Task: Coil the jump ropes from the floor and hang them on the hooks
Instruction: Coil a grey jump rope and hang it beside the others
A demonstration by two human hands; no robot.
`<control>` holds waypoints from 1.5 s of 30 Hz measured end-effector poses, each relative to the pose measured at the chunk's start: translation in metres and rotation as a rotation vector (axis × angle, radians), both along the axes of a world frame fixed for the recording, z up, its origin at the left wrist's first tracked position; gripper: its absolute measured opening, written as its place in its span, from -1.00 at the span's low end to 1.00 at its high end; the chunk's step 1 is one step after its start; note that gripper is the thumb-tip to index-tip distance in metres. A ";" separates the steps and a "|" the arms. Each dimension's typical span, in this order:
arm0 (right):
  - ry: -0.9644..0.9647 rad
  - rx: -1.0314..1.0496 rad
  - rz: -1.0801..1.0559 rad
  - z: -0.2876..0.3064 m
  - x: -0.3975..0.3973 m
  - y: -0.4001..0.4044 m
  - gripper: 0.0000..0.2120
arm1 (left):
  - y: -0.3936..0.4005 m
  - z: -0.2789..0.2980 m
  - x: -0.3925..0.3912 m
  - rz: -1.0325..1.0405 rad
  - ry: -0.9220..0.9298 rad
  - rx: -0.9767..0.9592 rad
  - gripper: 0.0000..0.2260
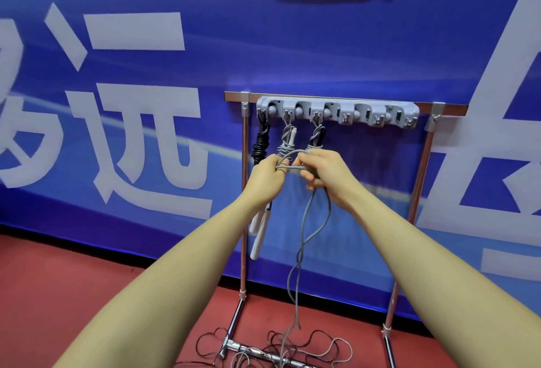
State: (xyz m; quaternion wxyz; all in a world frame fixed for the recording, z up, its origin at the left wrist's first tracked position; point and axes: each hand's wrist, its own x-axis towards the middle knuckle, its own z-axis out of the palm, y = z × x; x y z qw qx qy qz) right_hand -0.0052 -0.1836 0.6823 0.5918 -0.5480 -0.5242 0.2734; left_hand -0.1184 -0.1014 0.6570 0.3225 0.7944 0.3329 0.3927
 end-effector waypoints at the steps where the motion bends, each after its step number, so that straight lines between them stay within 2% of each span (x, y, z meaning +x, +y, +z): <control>1: 0.014 0.008 0.018 0.002 -0.002 0.000 -0.76 | 0.002 -0.004 -0.001 -0.019 -0.018 -0.024 -0.79; 8: 0.080 0.147 0.157 0.002 -0.008 0.004 -0.74 | -0.003 -0.017 -0.001 -0.100 -0.244 -0.237 -0.79; 12: 0.170 0.156 0.085 0.001 -0.002 0.002 -0.72 | -0.008 -0.008 0.002 -0.131 -0.284 -0.332 -0.69; 15: 0.161 0.070 -0.057 0.000 0.003 0.002 -0.69 | -0.007 -0.002 0.002 0.018 -0.157 -0.133 -0.64; 18: 0.050 -0.052 -0.088 -0.004 0.008 0.001 -0.69 | -0.004 -0.001 0.000 0.067 0.008 0.040 -0.62; 22: -0.093 -0.103 -0.026 -0.010 0.004 -0.001 -0.67 | -0.002 0.006 -0.001 0.102 0.119 0.088 -0.64; 27: -0.091 -0.063 -0.001 0.005 -0.004 -0.004 -0.72 | 0.003 0.014 -0.001 0.167 0.248 0.141 -0.68; 30: -0.105 -0.120 0.003 0.010 -0.007 -0.004 -0.61 | 0.005 0.014 0.000 0.188 0.264 0.157 -0.71; 32: -0.060 -0.120 0.023 0.010 -0.007 -0.004 -0.59 | 0.005 0.015 0.000 0.164 0.221 0.155 -0.68; 35: 0.039 -0.044 0.109 0.009 -0.009 -0.003 -0.60 | 0.004 0.015 -0.002 0.093 0.037 0.105 -0.65; 40: 0.185 0.038 0.234 0.011 -0.010 -0.001 -0.63 | -0.003 0.006 -0.008 -0.071 -0.213 -0.118 -0.65; 42: 0.262 0.067 0.247 0.010 -0.007 -0.001 -0.62 | -0.006 0.003 -0.007 -0.072 -0.305 -0.224 -0.67; 45: 0.287 0.046 0.148 0.007 -0.004 -0.005 -0.66 | -0.008 0.003 -0.004 0.004 -0.289 -0.221 -0.63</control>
